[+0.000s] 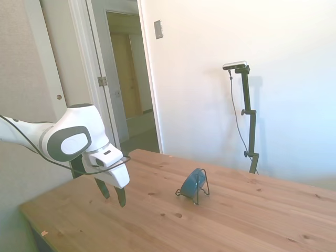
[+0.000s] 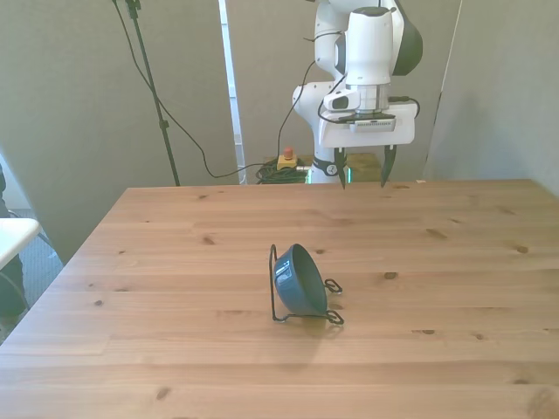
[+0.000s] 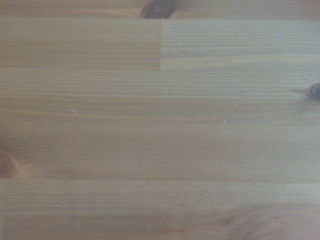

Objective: Unload the bowl

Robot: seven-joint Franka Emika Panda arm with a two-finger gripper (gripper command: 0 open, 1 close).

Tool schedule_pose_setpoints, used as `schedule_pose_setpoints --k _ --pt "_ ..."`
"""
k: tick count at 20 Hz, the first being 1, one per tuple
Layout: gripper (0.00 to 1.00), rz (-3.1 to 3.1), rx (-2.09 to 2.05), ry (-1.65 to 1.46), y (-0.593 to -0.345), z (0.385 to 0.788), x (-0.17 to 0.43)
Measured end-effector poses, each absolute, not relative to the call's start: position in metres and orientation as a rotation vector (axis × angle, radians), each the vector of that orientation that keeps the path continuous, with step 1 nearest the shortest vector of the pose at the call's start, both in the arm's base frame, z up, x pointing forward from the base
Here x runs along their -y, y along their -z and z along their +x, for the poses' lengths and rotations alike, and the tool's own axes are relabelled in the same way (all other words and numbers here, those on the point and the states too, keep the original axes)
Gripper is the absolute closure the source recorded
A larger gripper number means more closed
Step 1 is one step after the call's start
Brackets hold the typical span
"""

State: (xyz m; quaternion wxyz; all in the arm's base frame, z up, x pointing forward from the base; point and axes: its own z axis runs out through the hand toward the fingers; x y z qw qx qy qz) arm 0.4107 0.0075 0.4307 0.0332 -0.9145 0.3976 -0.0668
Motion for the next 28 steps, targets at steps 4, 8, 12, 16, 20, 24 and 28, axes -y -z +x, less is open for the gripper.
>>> schedule_pose_setpoints --k 4,8,12,16,20,24,28 --pt "0.00 -2.789 -1.230 0.258 -0.431 0.421 0.002" --pt "0.00 -2.730 -1.349 0.426 -0.440 0.470 0.038" --pt "0.00 -2.674 -1.503 0.570 -0.456 0.521 0.077" --pt "0.00 -2.642 -1.612 0.717 -0.474 0.553 0.090" --pt "0.00 -2.644 -1.686 0.827 -0.469 0.570 0.079" --pt "0.00 -2.635 -1.724 0.849 -0.457 0.585 0.061" --pt "0.00 -2.617 -1.800 0.898 -0.454 0.594 0.065"
